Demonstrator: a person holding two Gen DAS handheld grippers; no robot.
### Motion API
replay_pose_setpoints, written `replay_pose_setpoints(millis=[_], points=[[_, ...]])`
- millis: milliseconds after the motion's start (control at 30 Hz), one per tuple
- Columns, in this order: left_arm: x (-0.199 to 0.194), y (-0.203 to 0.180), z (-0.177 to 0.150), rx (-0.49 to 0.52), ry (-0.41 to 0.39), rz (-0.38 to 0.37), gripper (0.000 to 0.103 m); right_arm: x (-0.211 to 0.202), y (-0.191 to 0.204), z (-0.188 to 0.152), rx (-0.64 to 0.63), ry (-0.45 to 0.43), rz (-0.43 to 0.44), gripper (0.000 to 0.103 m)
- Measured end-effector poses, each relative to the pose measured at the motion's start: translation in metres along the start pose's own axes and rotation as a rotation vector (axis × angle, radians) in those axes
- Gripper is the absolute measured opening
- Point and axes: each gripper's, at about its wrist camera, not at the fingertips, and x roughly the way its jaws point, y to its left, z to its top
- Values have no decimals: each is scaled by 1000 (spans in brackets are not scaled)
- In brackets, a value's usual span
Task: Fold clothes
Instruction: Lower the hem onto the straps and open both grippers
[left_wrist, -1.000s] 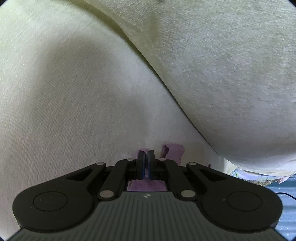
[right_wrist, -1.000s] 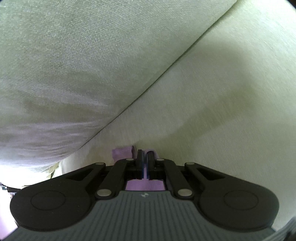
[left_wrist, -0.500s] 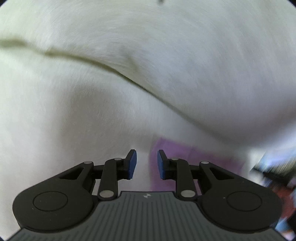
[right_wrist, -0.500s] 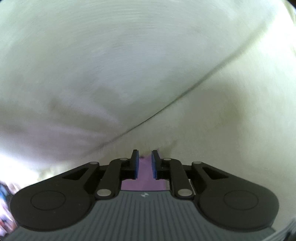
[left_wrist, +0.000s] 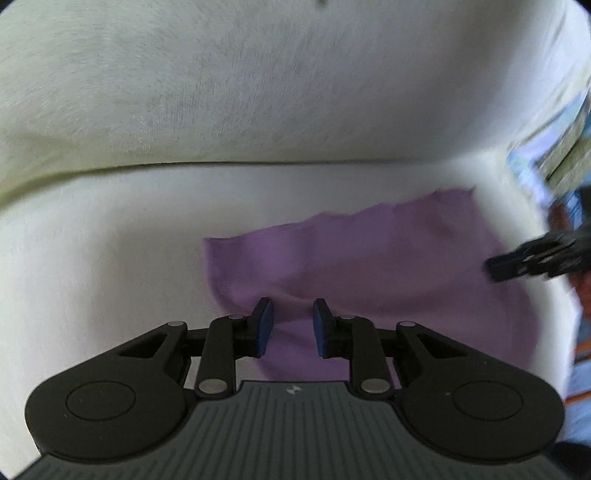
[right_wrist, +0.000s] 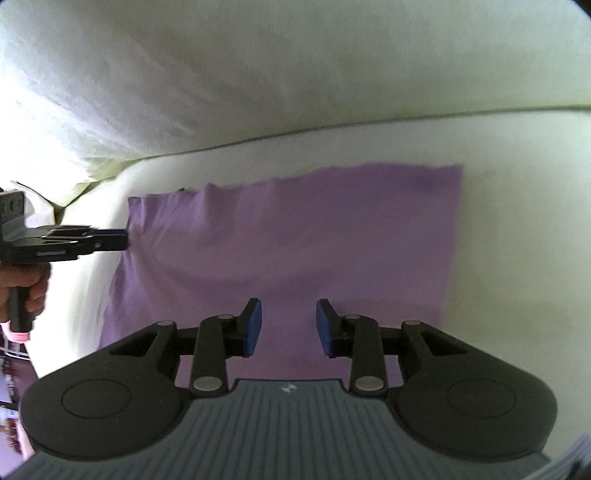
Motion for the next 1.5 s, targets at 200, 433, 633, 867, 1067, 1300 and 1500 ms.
replay_pose_setpoints(millis=[200, 433, 633, 867, 1067, 1300, 1500], points=[[-15, 20, 3, -87, -53, 84, 18, -23, -13, 0, 36, -91, -89, 21], [-58, 2, -51, -204, -30, 39, 36, -62, 6, -33, 23, -116, -103, 21], [-72, -30, -110, -242, 69, -20, 36, -79, 15, -88, 16, -45, -150, 25], [-53, -48, -136, -207, 91, 21, 35, -84, -7, -121, 63, -7, -235, 28], [-54, -55, -131, -204, 114, 100, 24, -85, -13, -121, 49, -41, -384, 30], [-91, -62, -104, -107, 9, 142, 24, -65, 37, -70, -240, -103, -168, 31], [-52, -74, -75, -1, -32, 32, 24, -5, 54, -32, -468, -60, -51, 30]])
